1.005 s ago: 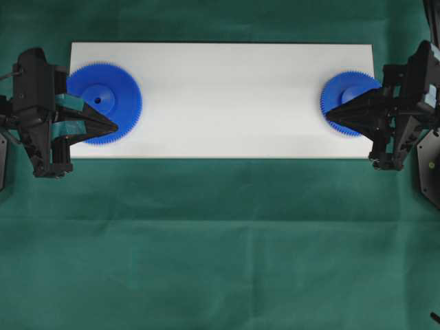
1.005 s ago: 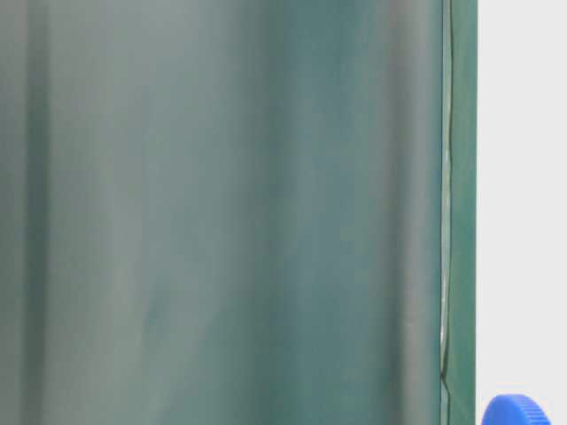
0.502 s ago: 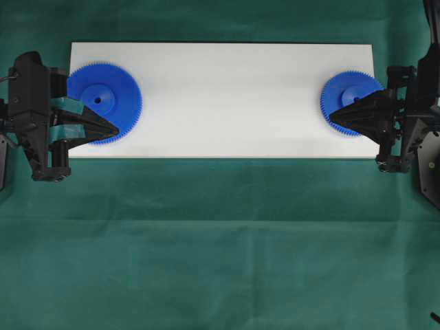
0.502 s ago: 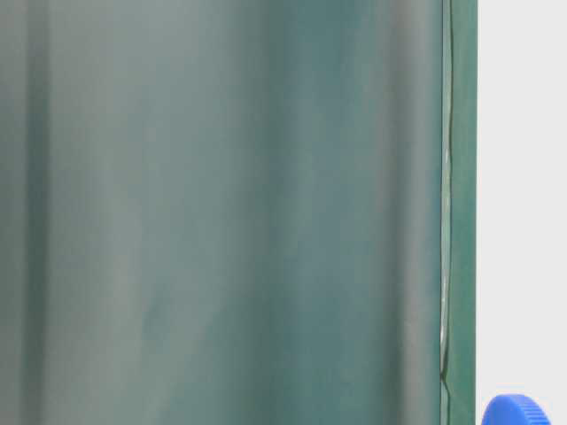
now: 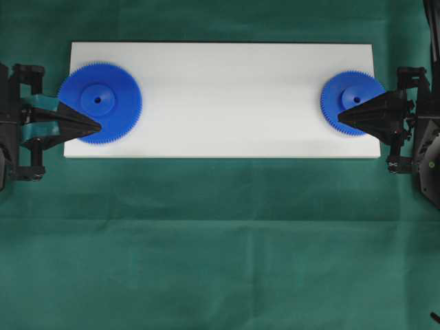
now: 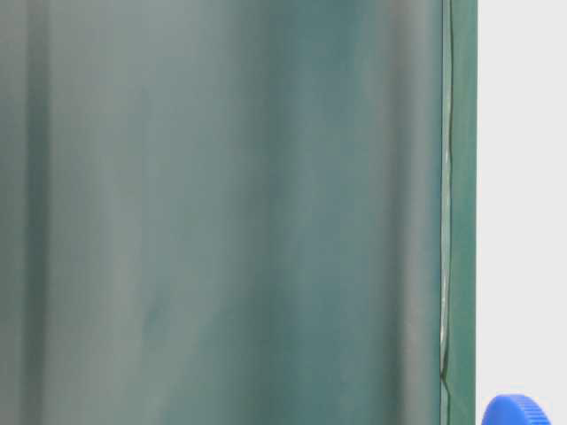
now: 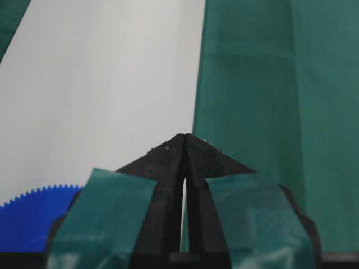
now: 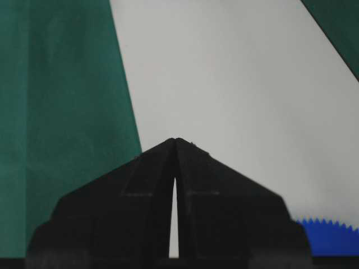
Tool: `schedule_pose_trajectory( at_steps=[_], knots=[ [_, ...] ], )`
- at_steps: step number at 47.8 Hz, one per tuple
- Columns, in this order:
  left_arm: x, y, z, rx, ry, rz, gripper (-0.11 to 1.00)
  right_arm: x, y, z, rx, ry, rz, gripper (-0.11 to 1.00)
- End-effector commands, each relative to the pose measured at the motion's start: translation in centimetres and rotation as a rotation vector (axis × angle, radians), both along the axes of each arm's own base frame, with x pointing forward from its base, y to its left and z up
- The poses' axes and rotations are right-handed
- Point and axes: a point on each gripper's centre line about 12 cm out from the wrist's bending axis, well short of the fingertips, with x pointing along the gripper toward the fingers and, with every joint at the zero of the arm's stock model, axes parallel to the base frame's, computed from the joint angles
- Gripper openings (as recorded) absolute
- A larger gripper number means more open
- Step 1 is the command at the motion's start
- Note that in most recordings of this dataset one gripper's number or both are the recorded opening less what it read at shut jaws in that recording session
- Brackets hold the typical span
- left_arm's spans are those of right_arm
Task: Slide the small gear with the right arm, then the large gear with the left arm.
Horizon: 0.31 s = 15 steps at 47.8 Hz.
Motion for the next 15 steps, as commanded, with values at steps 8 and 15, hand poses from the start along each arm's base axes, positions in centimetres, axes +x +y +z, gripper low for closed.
schedule_pose_trajectory(
  at_steps=[8,15],
  knots=[
    [-0.65,-0.11,0.45,0.003,-0.043,-0.003,0.0,0.18,0.03,0.51,-0.008,-0.02,0.006,0.5],
    [-0.67,-0.11,0.39,0.003,-0.041,-0.003,0.0,0.18,0.03,0.51,-0.01,-0.02,0.007,0.5]
  ],
)
